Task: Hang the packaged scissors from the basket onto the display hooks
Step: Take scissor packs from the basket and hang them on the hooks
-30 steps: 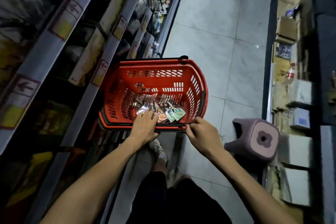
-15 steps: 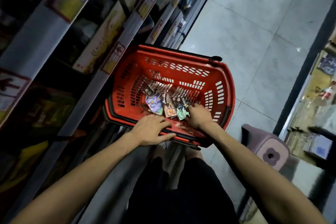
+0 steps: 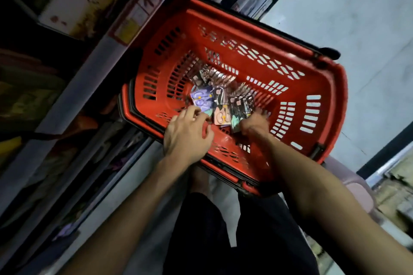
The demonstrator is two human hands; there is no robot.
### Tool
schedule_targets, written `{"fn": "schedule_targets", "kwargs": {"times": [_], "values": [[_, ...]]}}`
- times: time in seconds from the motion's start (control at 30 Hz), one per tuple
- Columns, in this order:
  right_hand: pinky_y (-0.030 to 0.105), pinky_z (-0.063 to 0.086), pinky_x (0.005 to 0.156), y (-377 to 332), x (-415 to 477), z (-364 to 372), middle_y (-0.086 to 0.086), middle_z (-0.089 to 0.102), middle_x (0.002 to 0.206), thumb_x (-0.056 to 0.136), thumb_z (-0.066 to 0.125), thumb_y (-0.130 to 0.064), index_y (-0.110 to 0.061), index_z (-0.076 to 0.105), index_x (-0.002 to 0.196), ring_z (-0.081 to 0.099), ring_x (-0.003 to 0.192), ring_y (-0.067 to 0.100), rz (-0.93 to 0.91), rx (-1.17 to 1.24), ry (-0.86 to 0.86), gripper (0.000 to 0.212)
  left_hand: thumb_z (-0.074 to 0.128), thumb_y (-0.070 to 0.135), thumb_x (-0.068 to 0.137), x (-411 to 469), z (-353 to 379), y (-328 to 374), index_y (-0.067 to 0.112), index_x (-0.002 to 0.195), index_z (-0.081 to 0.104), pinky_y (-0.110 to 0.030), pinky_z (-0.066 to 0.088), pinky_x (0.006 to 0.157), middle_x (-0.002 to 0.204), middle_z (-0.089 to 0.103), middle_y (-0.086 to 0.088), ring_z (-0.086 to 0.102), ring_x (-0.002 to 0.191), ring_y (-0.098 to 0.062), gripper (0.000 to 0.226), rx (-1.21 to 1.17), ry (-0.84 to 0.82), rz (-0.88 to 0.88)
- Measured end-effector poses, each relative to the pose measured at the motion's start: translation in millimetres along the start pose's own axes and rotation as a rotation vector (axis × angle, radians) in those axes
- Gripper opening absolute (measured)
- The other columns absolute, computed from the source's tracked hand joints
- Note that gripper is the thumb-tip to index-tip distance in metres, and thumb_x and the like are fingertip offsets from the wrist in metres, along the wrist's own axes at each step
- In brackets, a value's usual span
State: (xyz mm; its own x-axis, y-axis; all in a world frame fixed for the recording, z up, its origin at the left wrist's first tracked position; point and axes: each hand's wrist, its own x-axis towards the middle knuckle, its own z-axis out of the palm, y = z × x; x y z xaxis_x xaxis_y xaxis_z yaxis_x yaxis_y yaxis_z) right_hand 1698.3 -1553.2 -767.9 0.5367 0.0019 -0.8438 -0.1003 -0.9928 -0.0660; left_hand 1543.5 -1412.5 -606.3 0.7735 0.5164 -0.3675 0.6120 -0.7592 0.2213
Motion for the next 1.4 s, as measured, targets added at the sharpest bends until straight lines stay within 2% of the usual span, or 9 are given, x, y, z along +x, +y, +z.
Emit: {"fn": "schedule_targets", "kwargs": {"times": [0.23,0.43,0.63,0.7,0.8,0.87,1.13,1.27,1.4], "values": [[0.052,0.049,0.105,1.8,15.2,8.5,0.020,0.040,0.150,0.087,0.076,-0.029,-0.015,0.033,0.149,0.045,0.133,0.039,-0.014,-0.041,0.089,0.076,0.048,0.045,0.096,1.2,-5.9,4.8,0.030,0.138,0.057,-0.040,0.048,0.093,0.127,0.065,0.004,0.064,0.117,-0.023,0.045,-0.017,-0.137,-0.069],[0.050,0.044,0.111,0.4,22.8,7.0,0.018,0.033,0.153,0.077,0.086,-0.035,-0.018,0.038,0.147,0.038,0.136,0.035,0.066,0.139,0.077,0.086,0.051,0.042,0.097,2.1,-9.6,7.8,0.032,0.133,0.060,-0.036,0.047,0.090,0.120,0.071,0.007,0.066,0.114,-0.019,0.039,-0.023,-0.130,-0.096],[0.048,0.048,0.106,-2.3,21.6,-0.5,0.015,0.045,0.142,0.066,0.093,-0.045,-0.014,0.036,0.143,0.045,0.131,0.033,0.115,0.155,0.093,0.101,0.055,0.038,0.094,0.4,-9.4,9.3,0.032,0.126,0.064,-0.036,0.050,0.081,0.106,0.074,0.007,0.070,0.105,-0.020,0.034,-0.038,-0.093,-0.100],[0.046,0.054,0.098,-5.6,18.0,-3.2,0.009,0.057,0.132,0.074,0.088,-0.040,-0.009,0.039,0.141,0.057,0.120,0.029,0.096,0.123,0.078,0.089,0.055,0.038,0.094,0.6,-8.7,9.3,0.032,0.125,0.064,-0.036,0.051,0.081,0.106,0.074,0.007,0.070,0.104,-0.021,0.033,-0.044,-0.095,-0.100],[0.037,0.056,0.081,-14.6,5.1,-8.7,0.005,0.068,0.103,0.085,0.079,-0.021,-0.008,0.056,0.114,0.067,0.095,0.024,0.028,0.021,0.048,0.040,0.056,0.037,0.095,0.0,-8.7,8.5,0.031,0.124,0.065,-0.035,0.048,0.077,0.103,0.074,0.006,0.070,0.102,-0.022,0.032,-0.042,-0.090,-0.101],[0.039,0.057,0.084,-24.1,-8.7,-18.7,0.005,0.069,0.104,0.092,0.071,-0.015,-0.012,0.057,0.113,0.068,0.099,0.025,-0.021,-0.024,0.094,0.025,0.055,0.037,0.096,-1.4,-10.4,8.9,0.030,0.125,0.065,-0.035,0.047,0.077,0.104,0.074,0.006,0.070,0.103,-0.022,0.032,-0.043,-0.094,-0.101],[0.041,0.058,0.086,-29.8,-66.7,-99.7,0.007,0.070,0.105,0.088,0.067,-0.025,-0.012,0.061,0.116,0.069,0.098,0.030,-0.309,-0.166,-0.009,0.031,0.050,0.043,0.101,6.8,-10.4,17.1,0.025,0.132,0.060,-0.039,0.049,0.093,0.121,0.067,-0.001,0.064,0.117,-0.027,0.038,-0.040,-0.265,-0.082],[0.038,0.040,0.062,-12.0,-120.4,-152.2,0.013,0.071,0.093,0.088,0.068,-0.031,-0.016,0.050,0.104,0.067,0.087,0.041,-0.567,-0.257,0.322,0.028,0.048,0.039,0.102,29.7,2.5,46.0,0.017,0.138,0.055,-0.043,0.050,0.097,0.127,0.064,-0.009,0.062,0.119,-0.031,0.042,0.000,-0.300,-0.007],[0.040,0.046,0.054,9.6,-142.6,-182.5,0.007,0.069,0.093,0.087,0.070,-0.026,-0.019,0.044,0.111,0.065,0.080,0.038,-0.766,-0.231,0.446,0.036,0.051,0.030,0.100,65.9,40.8,78.9,0.014,0.138,0.053,-0.043,0.049,0.096,0.133,0.061,-0.013,0.059,0.123,-0.033,0.042,0.213,-0.365,0.100]]}}
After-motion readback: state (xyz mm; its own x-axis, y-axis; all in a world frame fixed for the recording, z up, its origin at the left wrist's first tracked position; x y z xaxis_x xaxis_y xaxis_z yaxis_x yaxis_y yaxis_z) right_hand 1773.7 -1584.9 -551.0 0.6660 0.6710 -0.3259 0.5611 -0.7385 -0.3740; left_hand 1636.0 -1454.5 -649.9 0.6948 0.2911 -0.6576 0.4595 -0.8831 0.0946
